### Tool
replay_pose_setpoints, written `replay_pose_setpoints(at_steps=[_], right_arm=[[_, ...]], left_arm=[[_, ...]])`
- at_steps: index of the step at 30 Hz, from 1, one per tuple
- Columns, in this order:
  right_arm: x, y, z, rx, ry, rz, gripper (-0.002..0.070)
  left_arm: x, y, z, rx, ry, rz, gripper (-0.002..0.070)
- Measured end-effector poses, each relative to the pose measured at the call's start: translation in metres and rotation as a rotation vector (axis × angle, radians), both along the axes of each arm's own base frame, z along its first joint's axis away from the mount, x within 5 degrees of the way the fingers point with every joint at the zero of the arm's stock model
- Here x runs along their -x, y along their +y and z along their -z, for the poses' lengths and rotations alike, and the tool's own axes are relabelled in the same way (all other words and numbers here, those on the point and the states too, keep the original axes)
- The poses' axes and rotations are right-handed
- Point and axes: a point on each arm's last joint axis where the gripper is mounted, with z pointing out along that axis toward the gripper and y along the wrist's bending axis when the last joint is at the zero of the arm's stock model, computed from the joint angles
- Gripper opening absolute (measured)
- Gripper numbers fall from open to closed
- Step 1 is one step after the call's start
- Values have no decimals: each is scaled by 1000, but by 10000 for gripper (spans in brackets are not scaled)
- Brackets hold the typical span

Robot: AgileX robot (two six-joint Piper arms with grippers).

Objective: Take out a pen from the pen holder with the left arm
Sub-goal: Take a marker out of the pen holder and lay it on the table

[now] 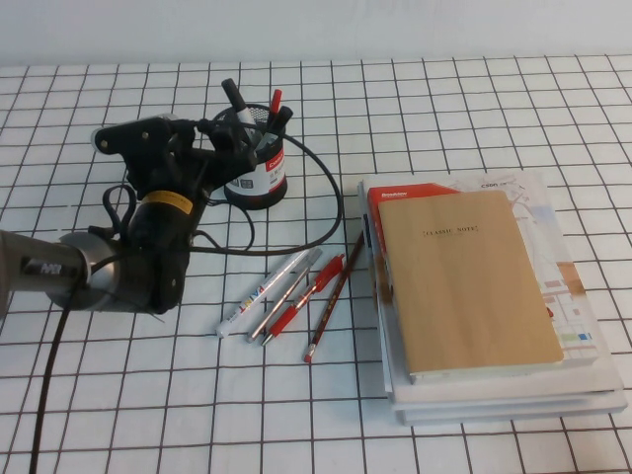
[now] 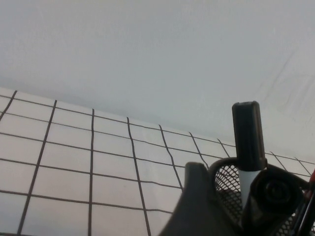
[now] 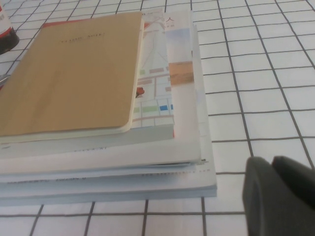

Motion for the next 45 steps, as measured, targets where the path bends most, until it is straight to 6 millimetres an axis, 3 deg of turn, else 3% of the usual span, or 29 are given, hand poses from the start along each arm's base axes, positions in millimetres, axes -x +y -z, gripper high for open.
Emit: replay_pose_setpoints(at_steps=[9,14,20,28,37,45], right_arm=[[0,0,0,0,0,0,-15],[0,0,0,0,0,0,-15],[0,0,0,0,0,0,-15],[0,0,0,0,0,0,-15],[0,0,0,0,0,0,-15],[0,0,0,0,0,0,-15]], left_arm=[[-1,0,-1,3,-7,-1,244],[-1,0,-2,4,-11,-1,156],[-1,0,-3,2,-26,-2,115],[0,-1,-7,-8,-34,10,112],[12,-2,-59,-80,-46,67,112],[34,2,-111,-179,-35,120,112]])
